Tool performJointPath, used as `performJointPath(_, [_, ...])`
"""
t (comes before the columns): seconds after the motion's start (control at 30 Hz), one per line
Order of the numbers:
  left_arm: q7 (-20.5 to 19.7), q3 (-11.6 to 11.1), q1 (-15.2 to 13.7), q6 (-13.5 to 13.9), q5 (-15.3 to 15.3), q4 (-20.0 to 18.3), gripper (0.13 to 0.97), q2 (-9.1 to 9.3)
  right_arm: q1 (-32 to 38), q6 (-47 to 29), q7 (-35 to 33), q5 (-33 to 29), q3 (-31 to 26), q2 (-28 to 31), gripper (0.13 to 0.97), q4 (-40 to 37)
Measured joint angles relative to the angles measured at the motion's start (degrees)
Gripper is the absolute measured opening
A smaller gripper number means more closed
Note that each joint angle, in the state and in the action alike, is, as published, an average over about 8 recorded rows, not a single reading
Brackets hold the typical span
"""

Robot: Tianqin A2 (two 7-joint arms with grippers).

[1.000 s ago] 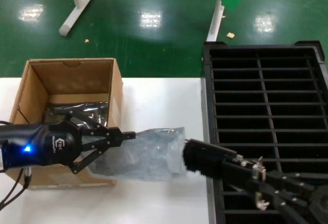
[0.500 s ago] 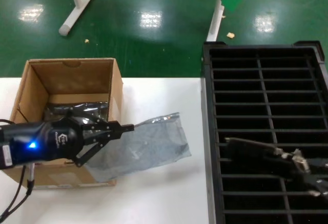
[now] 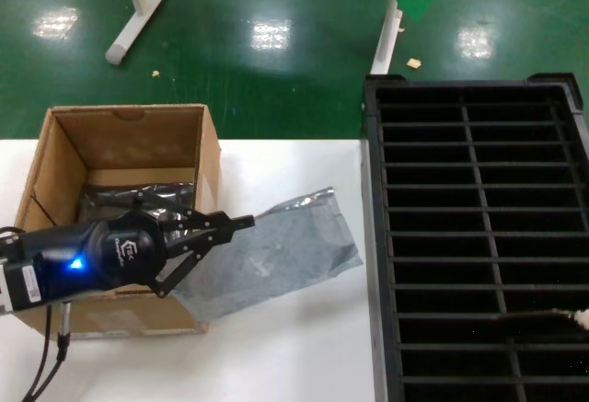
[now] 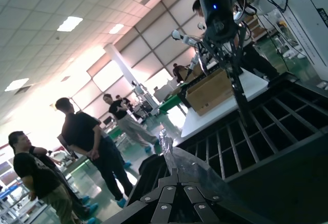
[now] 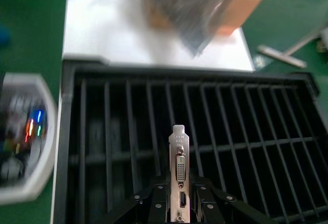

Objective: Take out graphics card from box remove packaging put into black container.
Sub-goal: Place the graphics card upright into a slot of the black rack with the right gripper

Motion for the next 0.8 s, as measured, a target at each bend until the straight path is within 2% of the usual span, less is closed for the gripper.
performJointPath(0.17, [0.02,-1.68,1.15,0.0,-0.04,0.39,0.142,0.14,3.31,2.44,0.77,-2.32,-5.04,7.93,0.203,0.02])
performJointPath(0.3, [0.08,-2.75,1.66,0.0,-0.05,1.71,0.142,0.33,6.4,3.24,1.08,-2.25,-7.93,11.56,0.203,0.02])
performJointPath(0.8, [0.37,-4.81,2.17,0.0,-0.05,6.67,0.142,1.97,17.64,-1.74,2.18,-1.76,-15.98,13.68,0.203,0.02])
